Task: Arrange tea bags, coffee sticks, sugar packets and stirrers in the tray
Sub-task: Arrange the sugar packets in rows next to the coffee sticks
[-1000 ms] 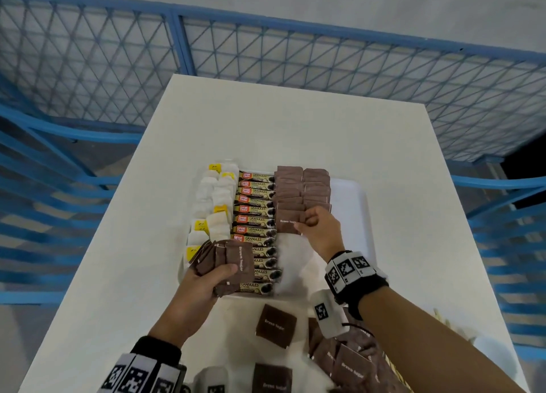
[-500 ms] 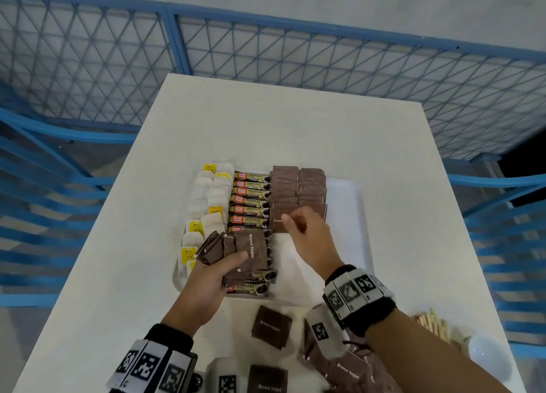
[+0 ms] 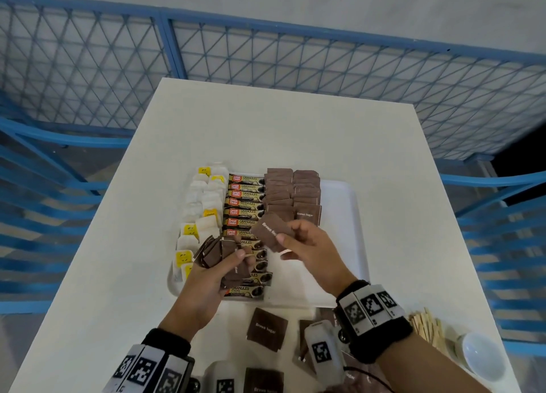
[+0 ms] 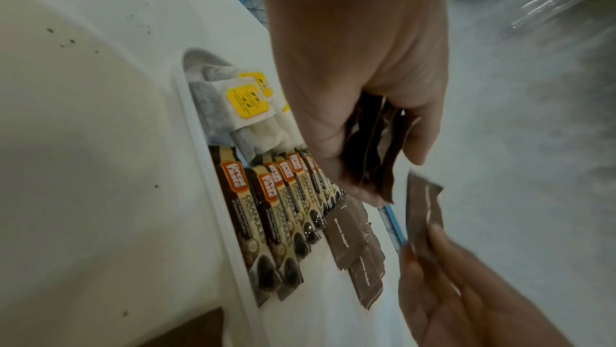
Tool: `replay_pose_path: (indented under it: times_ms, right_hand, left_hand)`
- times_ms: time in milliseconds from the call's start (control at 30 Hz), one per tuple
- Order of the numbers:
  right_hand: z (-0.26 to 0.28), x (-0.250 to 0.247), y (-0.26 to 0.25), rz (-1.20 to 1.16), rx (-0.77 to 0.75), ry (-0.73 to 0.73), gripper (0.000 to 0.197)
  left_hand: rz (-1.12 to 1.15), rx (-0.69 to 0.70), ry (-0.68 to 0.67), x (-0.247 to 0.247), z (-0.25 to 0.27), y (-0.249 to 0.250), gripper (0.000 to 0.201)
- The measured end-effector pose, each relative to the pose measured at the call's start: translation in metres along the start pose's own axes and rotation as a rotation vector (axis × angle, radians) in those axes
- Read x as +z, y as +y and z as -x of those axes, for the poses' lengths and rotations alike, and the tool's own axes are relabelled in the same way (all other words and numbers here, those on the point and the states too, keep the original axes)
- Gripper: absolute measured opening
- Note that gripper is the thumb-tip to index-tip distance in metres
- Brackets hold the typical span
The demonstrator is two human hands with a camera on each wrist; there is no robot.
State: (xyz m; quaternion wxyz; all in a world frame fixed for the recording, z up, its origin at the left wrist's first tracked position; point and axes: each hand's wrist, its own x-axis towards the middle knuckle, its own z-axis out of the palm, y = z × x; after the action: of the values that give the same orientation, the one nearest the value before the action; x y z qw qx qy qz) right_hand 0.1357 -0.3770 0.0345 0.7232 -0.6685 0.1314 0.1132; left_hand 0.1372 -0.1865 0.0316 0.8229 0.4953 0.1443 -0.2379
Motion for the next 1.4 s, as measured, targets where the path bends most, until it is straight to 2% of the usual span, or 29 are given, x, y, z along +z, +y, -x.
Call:
replay_pose_path:
  times_ms: [33, 67, 167, 267, 333, 400, 533, 567, 667, 700, 933, 1033, 1100, 1133, 1233, 1300, 1333, 1400]
  right_hand:
    - [-0.003, -0.009, 0.001, 0.042, 0.006, 0.044, 0.008]
    - [-0.007, -0.018, 0.002, 0.090, 0.014, 0.091, 0.008]
    - [-0.019, -0.042, 0.007, 0.198, 0.035, 0.203, 0.007]
    - [-0.032, -0.058, 0.014, 0.255, 0.056, 0.284, 0.015]
    - [-0.041, -0.066, 0.020, 0.334, 0.077, 0.321, 0.011]
    - [-0.048, -0.071, 0.025, 0.406, 0.095, 0.354, 0.001]
    - [-0.055, -0.069, 0.030, 0.435, 0.081, 0.435, 0.008]
    - [-0.056, -0.067, 0.030, 0.448, 0.076, 0.449, 0.009]
    - [-0.059, -0.065, 0.034, 0.466, 0.057, 0.485, 0.013]
    - [-0.059, -0.065, 0.036, 0.459, 0.051, 0.499, 0.014]
    - [-0.060, -0.063, 0.041, 0.502, 0.010, 0.551, 0.023]
    - [-0.051, -0.054, 0.031, 0.605, -0.073, 0.586, 0.025]
    - [-0.040, -0.039, 0.021, 0.607, -0.124, 0.518, 0.018]
    - [-0.032, -0.030, 0.016, 0.598, -0.124, 0.440, 0.017]
    - [-0.005, -0.001, 0.006, 0.513, -0.060, 0.089, 0.028]
    - [0.009, 0.013, 0.007, 0.443, -0.022, -0.065, 0.017]
    - [0.012, 0.019, 0.010, 0.382, -0.013, -0.093, 0.008]
    - [0.015, 0.025, 0.016, 0.281, -0.015, -0.074, 0.010]
  left_hand:
    - [0.025, -0.013, -0.024, -0.002, 0.001, 0.001, 0.054]
    - [0.041, -0.029, -0.041, -0.003, 0.001, 0.002, 0.057]
    - [0.104, -0.092, -0.060, -0.004, 0.002, 0.005, 0.033]
    - [0.130, -0.129, -0.076, -0.004, 0.002, 0.005, 0.033]
    - [0.098, -0.137, -0.071, -0.004, 0.003, 0.006, 0.035]
    - [0.069, -0.148, -0.039, -0.005, 0.001, 0.004, 0.038]
    - [0.043, -0.158, 0.055, -0.007, -0.004, 0.000, 0.054]
    - [0.046, -0.156, 0.073, -0.008, -0.004, -0.001, 0.051]
    - [0.022, -0.132, 0.108, -0.008, -0.006, -0.003, 0.024]
    - [0.012, -0.130, 0.113, -0.007, -0.006, -0.004, 0.022]
    - [-0.031, -0.085, 0.075, -0.001, -0.006, -0.003, 0.024]
    - [-0.033, -0.050, 0.050, 0.003, -0.005, -0.002, 0.025]
    - [-0.031, -0.034, 0.041, 0.005, -0.005, -0.001, 0.025]
    - [-0.029, -0.028, 0.042, 0.005, -0.005, 0.000, 0.026]
    - [-0.026, -0.025, 0.054, 0.007, -0.005, -0.001, 0.029]
    - [-0.041, -0.022, 0.063, 0.007, -0.006, -0.002, 0.032]
    - [-0.053, -0.020, 0.065, 0.008, -0.005, -0.003, 0.033]
    - [-0.072, -0.015, 0.066, 0.008, -0.005, -0.004, 0.031]
